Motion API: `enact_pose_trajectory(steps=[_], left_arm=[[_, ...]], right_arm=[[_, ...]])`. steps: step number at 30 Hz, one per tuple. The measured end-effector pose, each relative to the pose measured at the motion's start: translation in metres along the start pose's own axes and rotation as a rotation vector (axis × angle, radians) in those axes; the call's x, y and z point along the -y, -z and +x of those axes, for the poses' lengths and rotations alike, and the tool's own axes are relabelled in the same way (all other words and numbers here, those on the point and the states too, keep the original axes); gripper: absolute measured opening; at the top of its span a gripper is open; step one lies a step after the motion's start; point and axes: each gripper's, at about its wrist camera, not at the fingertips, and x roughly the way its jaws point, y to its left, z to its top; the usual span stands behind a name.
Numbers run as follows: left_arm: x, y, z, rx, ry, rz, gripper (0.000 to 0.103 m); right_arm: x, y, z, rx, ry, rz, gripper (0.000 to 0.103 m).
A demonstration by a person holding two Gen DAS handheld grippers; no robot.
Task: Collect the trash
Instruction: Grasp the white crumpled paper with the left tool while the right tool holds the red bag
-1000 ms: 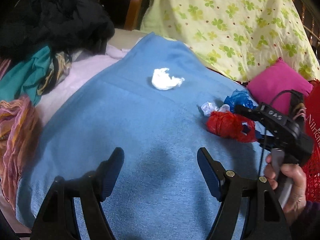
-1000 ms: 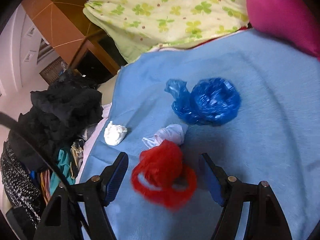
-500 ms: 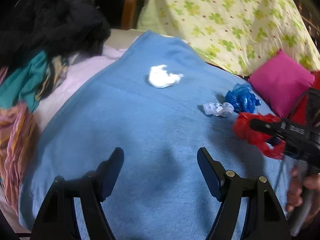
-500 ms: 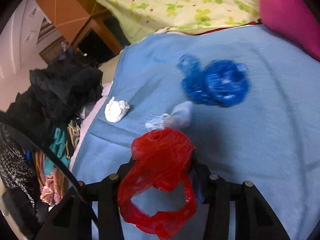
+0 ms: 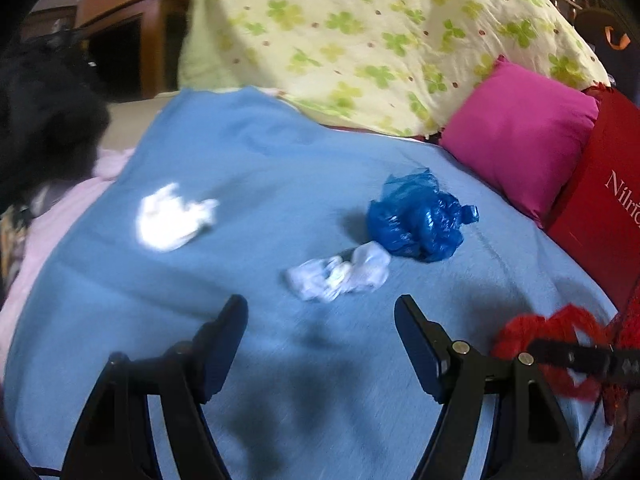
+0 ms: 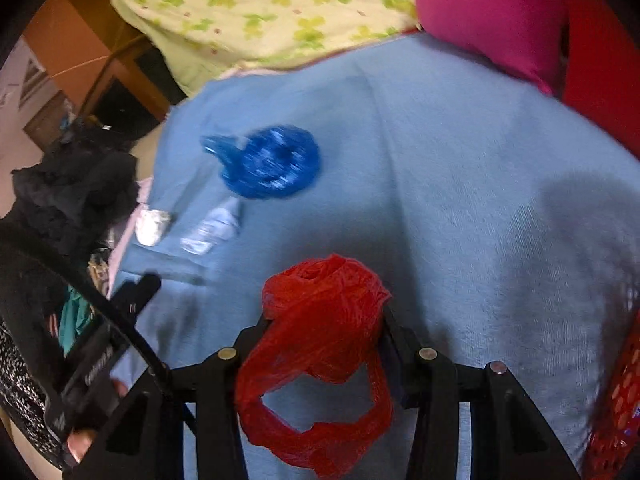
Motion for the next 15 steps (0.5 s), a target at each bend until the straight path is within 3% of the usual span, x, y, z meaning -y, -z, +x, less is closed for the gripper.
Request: enact_pose_trajectory(steps=[8,15], left_arm=[[0.011,-0.021,0.042,-0.054,0.027,0.003,0.077],[0.003,-0.025,0.077,-0.199,0.052,-0.043,0.077]], right_arm=[[0.009,0.000,0.002,-0.033,-0.040,-0.026,0.050],[0.011,-0.002,0.007,-0.057,-0.071,-0.021,0.050]])
